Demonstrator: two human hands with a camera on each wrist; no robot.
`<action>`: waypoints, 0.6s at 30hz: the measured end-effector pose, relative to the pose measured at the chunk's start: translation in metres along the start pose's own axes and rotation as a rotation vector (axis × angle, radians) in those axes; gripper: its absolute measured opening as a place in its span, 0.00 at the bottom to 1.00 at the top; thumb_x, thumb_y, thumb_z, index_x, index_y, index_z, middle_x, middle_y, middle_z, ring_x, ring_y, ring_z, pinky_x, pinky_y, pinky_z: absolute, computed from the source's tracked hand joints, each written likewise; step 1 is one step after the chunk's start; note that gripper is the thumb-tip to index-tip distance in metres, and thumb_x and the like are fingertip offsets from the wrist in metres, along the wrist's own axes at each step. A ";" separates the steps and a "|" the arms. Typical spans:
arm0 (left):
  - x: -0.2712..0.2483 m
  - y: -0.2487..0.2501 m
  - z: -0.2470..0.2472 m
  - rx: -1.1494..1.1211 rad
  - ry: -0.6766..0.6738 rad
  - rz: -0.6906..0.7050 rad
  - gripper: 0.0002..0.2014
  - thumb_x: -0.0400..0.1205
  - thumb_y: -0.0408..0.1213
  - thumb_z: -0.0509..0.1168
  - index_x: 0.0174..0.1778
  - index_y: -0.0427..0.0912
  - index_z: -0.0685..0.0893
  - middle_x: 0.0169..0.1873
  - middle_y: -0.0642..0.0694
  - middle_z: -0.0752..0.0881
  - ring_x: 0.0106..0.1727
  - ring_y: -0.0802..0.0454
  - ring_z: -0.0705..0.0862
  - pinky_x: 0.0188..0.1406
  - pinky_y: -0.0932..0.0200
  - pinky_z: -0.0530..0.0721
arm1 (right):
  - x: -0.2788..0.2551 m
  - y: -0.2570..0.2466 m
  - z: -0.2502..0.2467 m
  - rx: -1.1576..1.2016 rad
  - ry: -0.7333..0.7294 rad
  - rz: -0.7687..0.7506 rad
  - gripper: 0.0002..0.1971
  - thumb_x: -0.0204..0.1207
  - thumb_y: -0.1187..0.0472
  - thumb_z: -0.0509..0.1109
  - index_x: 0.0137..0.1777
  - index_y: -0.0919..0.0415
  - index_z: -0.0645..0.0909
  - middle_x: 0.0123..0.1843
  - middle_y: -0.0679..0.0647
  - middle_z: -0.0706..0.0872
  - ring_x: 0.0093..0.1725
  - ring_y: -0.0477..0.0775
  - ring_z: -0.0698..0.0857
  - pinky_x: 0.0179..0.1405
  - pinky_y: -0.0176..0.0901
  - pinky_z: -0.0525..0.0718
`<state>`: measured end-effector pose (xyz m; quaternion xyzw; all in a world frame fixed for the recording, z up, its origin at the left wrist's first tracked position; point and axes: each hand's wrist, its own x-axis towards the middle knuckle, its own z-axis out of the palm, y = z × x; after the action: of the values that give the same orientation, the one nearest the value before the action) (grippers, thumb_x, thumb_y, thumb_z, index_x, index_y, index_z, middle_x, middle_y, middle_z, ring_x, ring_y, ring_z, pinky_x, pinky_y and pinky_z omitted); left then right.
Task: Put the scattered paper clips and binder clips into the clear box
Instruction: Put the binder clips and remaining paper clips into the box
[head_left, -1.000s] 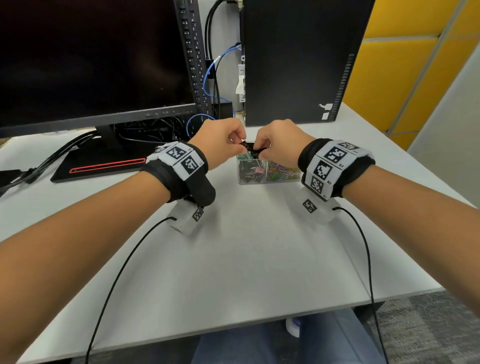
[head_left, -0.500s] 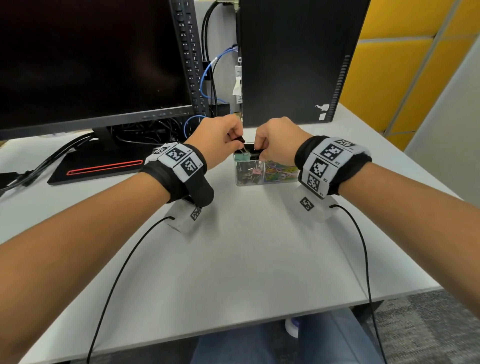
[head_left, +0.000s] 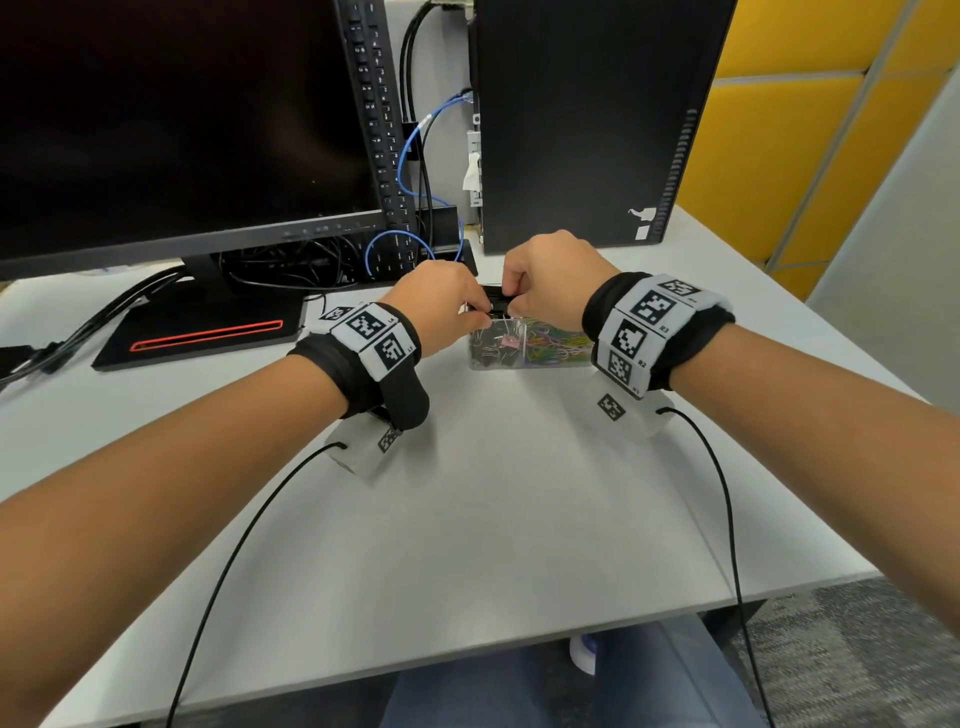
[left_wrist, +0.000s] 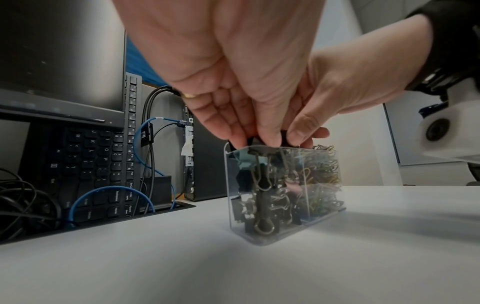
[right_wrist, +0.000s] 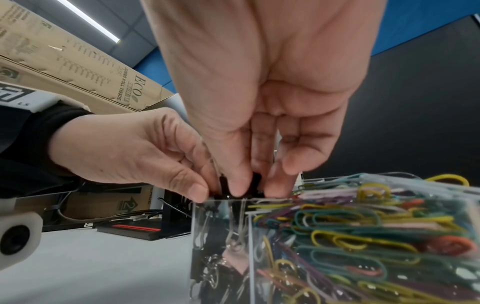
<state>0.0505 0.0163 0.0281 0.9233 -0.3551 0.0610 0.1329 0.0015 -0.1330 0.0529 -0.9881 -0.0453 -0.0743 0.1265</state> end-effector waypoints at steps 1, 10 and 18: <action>0.000 -0.001 0.000 0.009 -0.002 0.004 0.11 0.80 0.41 0.67 0.55 0.45 0.89 0.53 0.46 0.85 0.54 0.48 0.82 0.58 0.50 0.81 | 0.000 0.000 0.000 0.003 0.005 -0.004 0.06 0.75 0.63 0.71 0.50 0.57 0.86 0.50 0.53 0.88 0.51 0.55 0.86 0.50 0.41 0.80; -0.001 -0.003 -0.004 0.025 0.005 -0.035 0.08 0.78 0.38 0.69 0.50 0.44 0.91 0.48 0.47 0.89 0.49 0.49 0.86 0.57 0.58 0.82 | 0.003 -0.006 0.001 -0.045 -0.039 -0.044 0.07 0.77 0.68 0.67 0.48 0.61 0.87 0.51 0.55 0.86 0.49 0.54 0.82 0.52 0.42 0.80; -0.004 -0.005 -0.002 0.057 -0.001 -0.024 0.11 0.81 0.40 0.65 0.52 0.41 0.89 0.52 0.47 0.88 0.53 0.49 0.85 0.58 0.61 0.74 | 0.008 -0.009 0.002 -0.060 -0.053 -0.022 0.08 0.77 0.67 0.66 0.51 0.60 0.87 0.56 0.56 0.86 0.57 0.58 0.83 0.53 0.42 0.80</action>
<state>0.0505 0.0232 0.0285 0.9310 -0.3419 0.0691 0.1072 0.0082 -0.1232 0.0549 -0.9925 -0.0572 -0.0510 0.0949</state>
